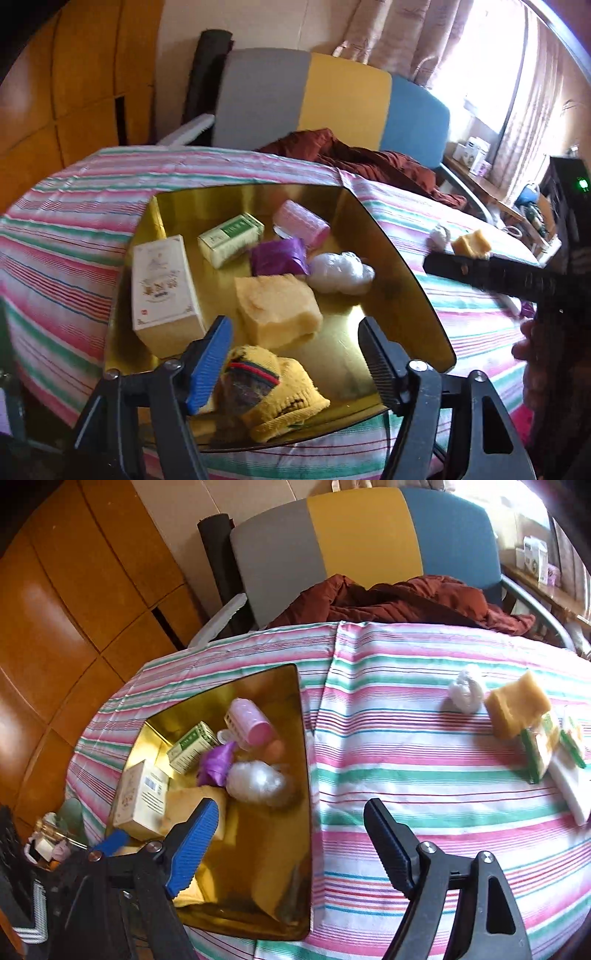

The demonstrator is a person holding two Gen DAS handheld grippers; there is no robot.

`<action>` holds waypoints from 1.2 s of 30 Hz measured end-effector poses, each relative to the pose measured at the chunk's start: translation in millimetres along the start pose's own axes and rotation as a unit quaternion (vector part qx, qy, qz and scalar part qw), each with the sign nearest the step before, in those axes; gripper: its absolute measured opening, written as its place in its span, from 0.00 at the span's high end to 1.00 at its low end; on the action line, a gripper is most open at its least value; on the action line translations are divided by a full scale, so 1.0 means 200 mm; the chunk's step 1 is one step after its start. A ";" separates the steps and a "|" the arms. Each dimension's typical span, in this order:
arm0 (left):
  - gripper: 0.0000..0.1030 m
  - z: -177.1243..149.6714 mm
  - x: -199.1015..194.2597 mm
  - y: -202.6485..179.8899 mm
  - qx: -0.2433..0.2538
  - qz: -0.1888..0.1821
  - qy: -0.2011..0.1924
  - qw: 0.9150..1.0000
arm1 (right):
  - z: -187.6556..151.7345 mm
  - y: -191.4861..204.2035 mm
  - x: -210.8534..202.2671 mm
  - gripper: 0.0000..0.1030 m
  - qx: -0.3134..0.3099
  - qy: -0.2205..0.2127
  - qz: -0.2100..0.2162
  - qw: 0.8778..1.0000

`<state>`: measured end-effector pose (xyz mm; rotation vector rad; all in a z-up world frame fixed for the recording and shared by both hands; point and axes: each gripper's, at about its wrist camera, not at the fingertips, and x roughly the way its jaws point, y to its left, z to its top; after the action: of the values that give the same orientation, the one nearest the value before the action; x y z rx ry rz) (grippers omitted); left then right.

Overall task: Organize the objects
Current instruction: 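Release plastic bundle into tray with left tool while right tool drops purple pack, then hold both tools open above the tray, then move them toward the remaining items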

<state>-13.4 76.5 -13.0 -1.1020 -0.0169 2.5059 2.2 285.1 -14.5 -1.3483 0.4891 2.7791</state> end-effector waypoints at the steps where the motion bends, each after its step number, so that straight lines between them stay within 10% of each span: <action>1: 0.30 0.00 -0.01 0.00 0.000 0.007 -0.003 1.000 | -0.01 0.01 -0.01 0.20 -0.006 -0.005 -0.010 1.000; 36: 0.21 -0.02 -0.05 -0.06 0.035 0.082 -0.028 0.996 | -0.15 0.08 -0.08 0.19 -0.081 -0.051 -0.112 0.989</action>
<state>0.6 82.4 -6.6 -1.0438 0.1516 2.6585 32.8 264.0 -14.1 -1.1936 0.1020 2.7305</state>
